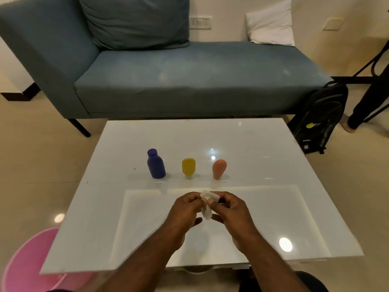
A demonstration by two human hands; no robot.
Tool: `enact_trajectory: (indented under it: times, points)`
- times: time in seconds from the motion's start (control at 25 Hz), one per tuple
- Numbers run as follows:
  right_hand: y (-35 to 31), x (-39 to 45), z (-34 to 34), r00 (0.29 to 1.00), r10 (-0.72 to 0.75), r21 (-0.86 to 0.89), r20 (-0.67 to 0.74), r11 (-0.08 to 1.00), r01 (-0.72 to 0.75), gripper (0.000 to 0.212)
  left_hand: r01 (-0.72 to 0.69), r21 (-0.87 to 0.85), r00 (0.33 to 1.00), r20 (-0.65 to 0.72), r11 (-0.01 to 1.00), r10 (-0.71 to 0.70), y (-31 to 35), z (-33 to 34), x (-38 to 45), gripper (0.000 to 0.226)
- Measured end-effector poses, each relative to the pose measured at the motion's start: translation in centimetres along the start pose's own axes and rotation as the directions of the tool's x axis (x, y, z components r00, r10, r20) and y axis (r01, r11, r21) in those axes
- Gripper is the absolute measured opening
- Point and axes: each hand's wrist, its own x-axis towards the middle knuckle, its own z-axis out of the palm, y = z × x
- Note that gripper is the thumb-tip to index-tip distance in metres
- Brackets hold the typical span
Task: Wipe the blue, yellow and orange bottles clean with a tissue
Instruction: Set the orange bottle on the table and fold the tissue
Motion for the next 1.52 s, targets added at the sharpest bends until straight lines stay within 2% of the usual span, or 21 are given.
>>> enact_trajectory:
  times: [0.12,0.24,0.4,0.64,0.84,0.96,1.08,1.2,1.52]
  points:
    - [-1.1,-2.0,1.4,0.998,-0.057,-0.058,-0.038,0.997,0.055,0.010,-0.028,-0.026,0.999,-0.028,0.999,0.027,-1.0,-1.9,-2.4,0.026]
    - [-1.3,-3.7,3.1,0.997,-0.073,-0.148,-0.021,0.987,0.069,0.009,-0.037,-0.091,0.998,-0.053,0.995,0.032,-2.1,-3.4,-4.2,0.021]
    - [-1.6,-5.9,5.2,0.995,-0.090,-0.164,-0.038,0.983,0.083,0.007,-0.033,-0.168,0.998,-0.051,0.985,0.025,-2.2,-5.2,-6.6,0.022]
    - [-3.7,-8.2,6.7,0.992,-0.122,-0.140,-0.033,0.983,0.116,0.014,-0.031,-0.240,0.999,0.034,0.970,0.040,-1.2,-7.5,-9.8,0.026]
    - [-5.8,-9.7,8.1,0.990,-0.141,-0.029,-0.020,0.990,0.141,0.020,-0.115,-0.285,0.993,-0.044,0.952,0.107,-0.9,-9.4,-11.4,0.026]
    - [-6.6,-10.4,9.0,0.989,-0.141,0.006,0.053,0.990,0.141,0.032,-0.150,-0.302,0.988,-0.087,0.941,0.130,-0.6,-10.4,-12.5,0.026]
    - [-7.3,-11.0,10.3,0.980,-0.144,-0.021,0.135,0.989,0.148,0.040,-0.182,-0.329,0.981,-0.122,0.927,0.149,-0.5,-11.9,-13.7,0.023]
    - [-7.8,-11.2,12.2,0.975,-0.169,-0.055,0.145,0.982,0.179,0.039,-0.203,-0.376,0.975,-0.160,0.904,0.152,-0.5,-14.0,-14.2,0.020]
    - [-8.8,-9.6,18.3,0.970,-0.194,-0.158,0.145,0.963,0.217,0.032,-0.187,-0.433,0.978,-0.167,0.882,0.126,-0.7,-19.2,-13.4,0.034]
